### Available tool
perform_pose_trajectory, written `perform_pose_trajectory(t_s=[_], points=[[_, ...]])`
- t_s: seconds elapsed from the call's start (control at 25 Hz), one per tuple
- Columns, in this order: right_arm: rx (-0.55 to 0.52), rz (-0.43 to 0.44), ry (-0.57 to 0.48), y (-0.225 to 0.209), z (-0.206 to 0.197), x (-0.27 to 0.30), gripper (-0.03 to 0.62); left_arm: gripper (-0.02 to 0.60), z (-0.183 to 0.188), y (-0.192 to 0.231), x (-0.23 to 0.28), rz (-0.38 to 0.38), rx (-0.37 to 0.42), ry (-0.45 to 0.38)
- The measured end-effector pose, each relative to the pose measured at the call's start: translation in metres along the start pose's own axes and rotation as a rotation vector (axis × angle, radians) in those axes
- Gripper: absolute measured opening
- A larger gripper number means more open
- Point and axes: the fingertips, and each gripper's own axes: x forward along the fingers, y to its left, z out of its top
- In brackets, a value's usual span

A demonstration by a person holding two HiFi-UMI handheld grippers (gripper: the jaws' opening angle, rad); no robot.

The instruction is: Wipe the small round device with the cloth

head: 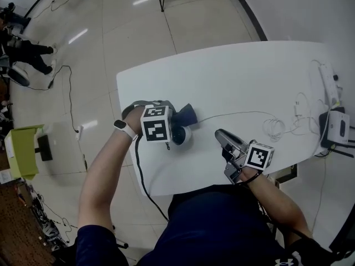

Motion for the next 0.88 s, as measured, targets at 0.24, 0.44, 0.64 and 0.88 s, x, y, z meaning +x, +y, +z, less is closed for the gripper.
perform_pose_trajectory(t_s=[0.24,0.44,0.64,0.88], points=[[0.003,-0.01,-0.018,-0.008,0.012,0.001,0.097,0.092,-0.007,0.001,0.038,-0.019,0.085,0.028],[-0.003,0.004,-0.018,-0.003,0.015,0.002,0.097,0.092,-0.005,0.007,0.046,0.032,0.049,-0.008],[-0.027,0.008,0.002,0.003,0.012,0.0,0.097,0.092,-0.01,0.023,0.003,0.142,-0.094,-0.083],[-0.035,0.028,0.014,0.005,0.008,-0.004,0.097,0.094,0.041,-0.011,-0.063,0.188,0.156,-0.08]])
